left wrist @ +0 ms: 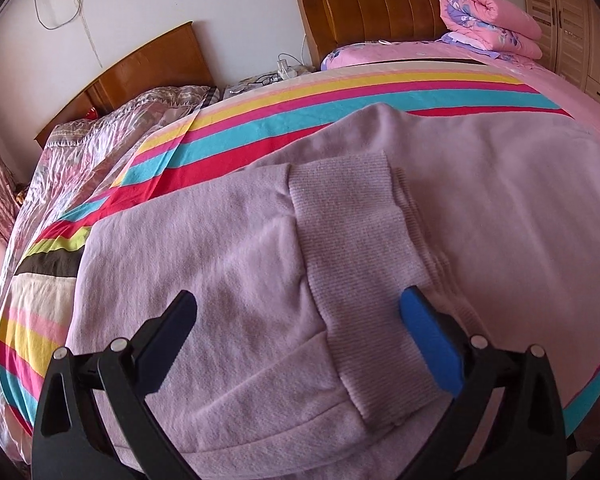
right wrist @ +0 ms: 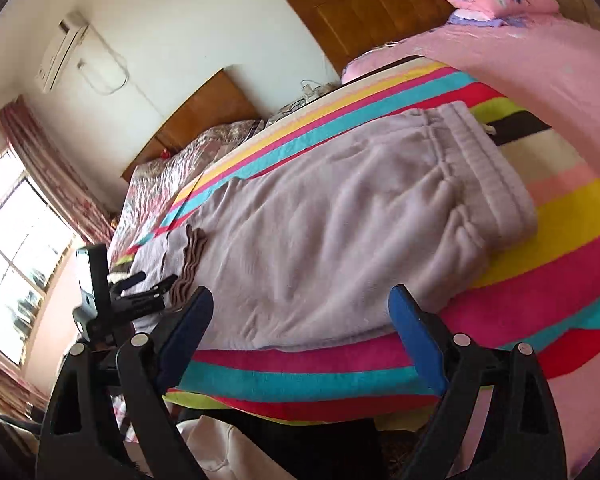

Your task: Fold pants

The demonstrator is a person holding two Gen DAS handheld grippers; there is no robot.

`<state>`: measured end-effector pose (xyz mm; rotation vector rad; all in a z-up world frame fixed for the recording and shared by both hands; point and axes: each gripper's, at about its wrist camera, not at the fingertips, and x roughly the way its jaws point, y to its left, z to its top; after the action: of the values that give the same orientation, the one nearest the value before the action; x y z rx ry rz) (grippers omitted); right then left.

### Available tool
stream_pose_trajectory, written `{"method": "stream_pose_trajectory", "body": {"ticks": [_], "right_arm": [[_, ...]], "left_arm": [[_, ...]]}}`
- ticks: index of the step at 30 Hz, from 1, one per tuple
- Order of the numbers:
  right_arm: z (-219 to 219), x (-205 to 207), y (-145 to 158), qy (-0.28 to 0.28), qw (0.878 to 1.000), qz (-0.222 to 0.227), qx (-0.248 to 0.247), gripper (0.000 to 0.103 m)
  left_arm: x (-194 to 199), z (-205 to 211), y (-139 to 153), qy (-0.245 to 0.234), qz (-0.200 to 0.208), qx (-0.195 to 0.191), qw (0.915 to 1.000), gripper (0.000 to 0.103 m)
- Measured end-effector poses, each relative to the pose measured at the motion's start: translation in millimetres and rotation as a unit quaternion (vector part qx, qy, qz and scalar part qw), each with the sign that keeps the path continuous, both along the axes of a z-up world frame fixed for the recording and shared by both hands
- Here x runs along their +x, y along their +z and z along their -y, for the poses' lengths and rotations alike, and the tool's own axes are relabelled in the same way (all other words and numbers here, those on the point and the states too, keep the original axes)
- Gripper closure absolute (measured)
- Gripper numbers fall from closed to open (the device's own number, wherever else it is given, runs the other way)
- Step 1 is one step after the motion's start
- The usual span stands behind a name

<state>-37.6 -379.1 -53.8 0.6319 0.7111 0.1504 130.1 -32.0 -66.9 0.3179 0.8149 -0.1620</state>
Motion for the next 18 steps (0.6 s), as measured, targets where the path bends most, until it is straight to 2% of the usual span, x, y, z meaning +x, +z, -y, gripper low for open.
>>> {"method": "stream_pose_trajectory", "body": {"ticks": [2,4,6,10,12,16,17,18], "right_arm": [[23.7,-8.5,-4.1,-0.028,0.999,-0.011,0.024,0.019],[32.8,-7.7,-7.7,-0.052,0.998,-0.037,0.001,0.022],[42.0,-2.7,-11.1,-0.071,0.996,-0.044,0.007,0.023],[64.4,16.5,-27.4,-0.097,0.992,-0.077,0.038,0.022],[69.4,23.3,-41.8,-0.080,0.989,-0.094,0.080,0.022],[63.7,33.7,-45.3,-0.044,0.987,-0.104,0.116,0.022],[63.3,34.3,-45.3,-0.043,0.987,-0.105,0.115,0.023],[64.8,33.1,-44.7,-0.054,0.987,-0.105,0.112,0.030]], "left_arm": [[0.3,-3.8,-1.8,-0.001,-0.001,-0.010,0.9999,0.001],[0.7,-7.9,-3.1,-0.005,-0.005,-0.020,0.9998,0.001],[2.0,-10.9,-3.7,-0.006,-0.011,-0.027,0.9995,0.001],[1.8,-9.5,-3.7,-0.009,-0.009,-0.019,0.9997,0.001],[0.8,-7.6,-3.7,-0.010,-0.004,-0.013,0.9999,0.001],[2.1,-9.3,-4.2,-0.010,-0.007,-0.021,0.9997,0.001],[2.2,-10.2,-4.3,-0.010,-0.009,-0.024,0.9996,0.001],[2.5,-10.7,-4.4,-0.010,-0.010,-0.026,0.9996,0.001]]}}
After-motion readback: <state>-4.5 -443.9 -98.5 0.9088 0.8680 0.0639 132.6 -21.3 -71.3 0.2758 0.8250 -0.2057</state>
